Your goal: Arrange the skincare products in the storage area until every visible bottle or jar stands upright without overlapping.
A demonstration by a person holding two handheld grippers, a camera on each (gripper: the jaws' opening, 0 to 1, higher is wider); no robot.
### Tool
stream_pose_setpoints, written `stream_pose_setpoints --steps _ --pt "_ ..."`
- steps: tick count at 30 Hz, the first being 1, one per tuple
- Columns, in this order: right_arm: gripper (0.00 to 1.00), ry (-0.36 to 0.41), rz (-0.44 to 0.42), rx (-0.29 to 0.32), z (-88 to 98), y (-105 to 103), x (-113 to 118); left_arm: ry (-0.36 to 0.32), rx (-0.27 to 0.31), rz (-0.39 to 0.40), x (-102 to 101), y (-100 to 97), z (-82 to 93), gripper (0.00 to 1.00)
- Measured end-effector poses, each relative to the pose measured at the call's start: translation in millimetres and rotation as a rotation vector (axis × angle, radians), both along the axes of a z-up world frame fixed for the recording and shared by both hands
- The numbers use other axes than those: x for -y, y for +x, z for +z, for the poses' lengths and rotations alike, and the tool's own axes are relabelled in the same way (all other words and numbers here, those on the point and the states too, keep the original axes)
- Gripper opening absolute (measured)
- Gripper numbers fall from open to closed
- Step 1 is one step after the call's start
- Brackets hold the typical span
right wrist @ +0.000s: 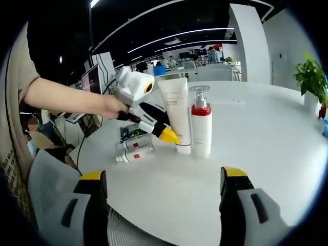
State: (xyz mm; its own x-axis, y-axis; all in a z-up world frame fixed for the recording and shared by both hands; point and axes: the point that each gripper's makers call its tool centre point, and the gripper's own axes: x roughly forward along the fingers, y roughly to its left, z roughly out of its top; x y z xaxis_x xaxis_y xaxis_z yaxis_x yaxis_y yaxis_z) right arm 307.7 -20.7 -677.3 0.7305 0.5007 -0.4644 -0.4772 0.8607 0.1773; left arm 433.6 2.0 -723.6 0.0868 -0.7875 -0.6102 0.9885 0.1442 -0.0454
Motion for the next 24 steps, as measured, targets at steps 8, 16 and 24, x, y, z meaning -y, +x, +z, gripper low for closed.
stream_pose_setpoints --steps 8,16,24 --pt "0.91 -0.008 0.016 -0.002 -0.9 -1 -3 -0.012 -0.009 0.045 -6 -2.4 8.9 0.34" --pt "0.91 -0.011 0.032 -0.004 -1.5 -3 -6 -0.031 -0.023 0.127 -23 -6.7 18.9 0.44" --pt "0.91 -0.005 0.045 0.0 -0.5 -4 -8 -0.042 -0.037 0.201 -47 -19.9 25.7 0.5"
